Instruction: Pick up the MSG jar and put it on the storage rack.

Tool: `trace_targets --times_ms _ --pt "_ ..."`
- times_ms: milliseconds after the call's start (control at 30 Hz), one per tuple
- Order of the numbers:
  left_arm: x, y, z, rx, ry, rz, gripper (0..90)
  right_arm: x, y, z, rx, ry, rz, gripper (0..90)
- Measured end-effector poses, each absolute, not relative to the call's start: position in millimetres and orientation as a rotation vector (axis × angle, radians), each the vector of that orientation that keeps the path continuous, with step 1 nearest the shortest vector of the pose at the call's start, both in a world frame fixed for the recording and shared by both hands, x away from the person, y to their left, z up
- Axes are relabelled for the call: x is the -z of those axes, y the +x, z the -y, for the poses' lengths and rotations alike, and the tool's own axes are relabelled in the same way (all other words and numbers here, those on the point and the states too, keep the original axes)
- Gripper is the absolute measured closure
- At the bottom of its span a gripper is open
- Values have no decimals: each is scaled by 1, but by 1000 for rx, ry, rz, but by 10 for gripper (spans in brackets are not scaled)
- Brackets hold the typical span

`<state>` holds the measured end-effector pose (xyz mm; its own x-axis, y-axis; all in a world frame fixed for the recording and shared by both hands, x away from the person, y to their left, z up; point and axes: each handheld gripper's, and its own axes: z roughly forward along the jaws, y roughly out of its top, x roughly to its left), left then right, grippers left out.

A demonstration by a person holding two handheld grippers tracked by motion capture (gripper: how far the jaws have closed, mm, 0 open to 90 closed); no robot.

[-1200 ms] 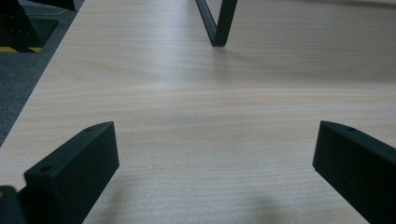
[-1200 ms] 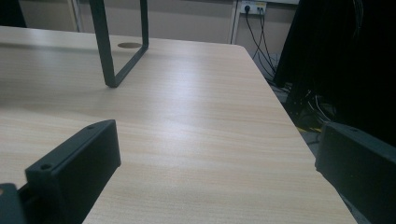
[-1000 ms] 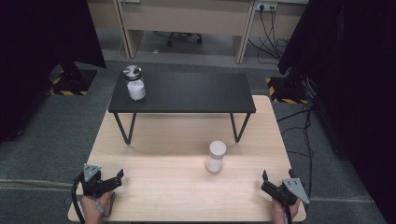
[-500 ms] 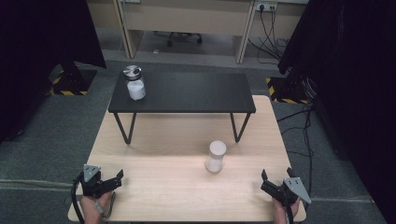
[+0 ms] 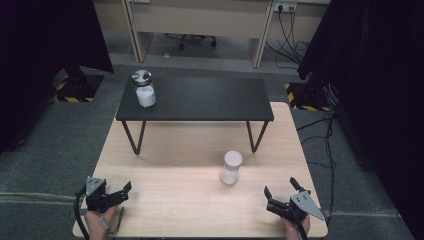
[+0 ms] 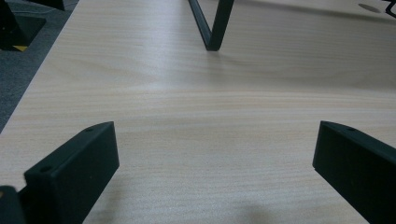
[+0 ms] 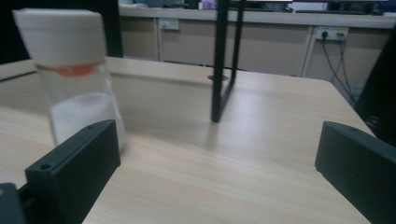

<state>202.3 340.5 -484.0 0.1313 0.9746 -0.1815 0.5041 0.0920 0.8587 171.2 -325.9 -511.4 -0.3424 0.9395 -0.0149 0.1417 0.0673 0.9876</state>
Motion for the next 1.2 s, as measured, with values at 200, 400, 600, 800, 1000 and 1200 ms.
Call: trace_targets --times_ms 200,400,600,800,1000,1200 --pt "484 203 -340 -681 1546 -1492 0 502 184 319 -1417 1100 -1673 2" --pt "483 204 -339 -683 1555 -1492 0 496 196 308 -1440 1027 -1750 2" --pt "483 205 -338 -684 1567 -1493 0 490 210 295 -1436 1005 -1799 2" --pt "482 205 -336 -692 1568 -1500 0 488 219 287 -1425 969 -1833 2" --pt "481 206 -335 -695 1571 -1508 0 487 228 281 -1445 942 -1851 2" --pt "481 206 -334 -699 1573 -1510 0 485 236 275 -1455 927 -1857 2"
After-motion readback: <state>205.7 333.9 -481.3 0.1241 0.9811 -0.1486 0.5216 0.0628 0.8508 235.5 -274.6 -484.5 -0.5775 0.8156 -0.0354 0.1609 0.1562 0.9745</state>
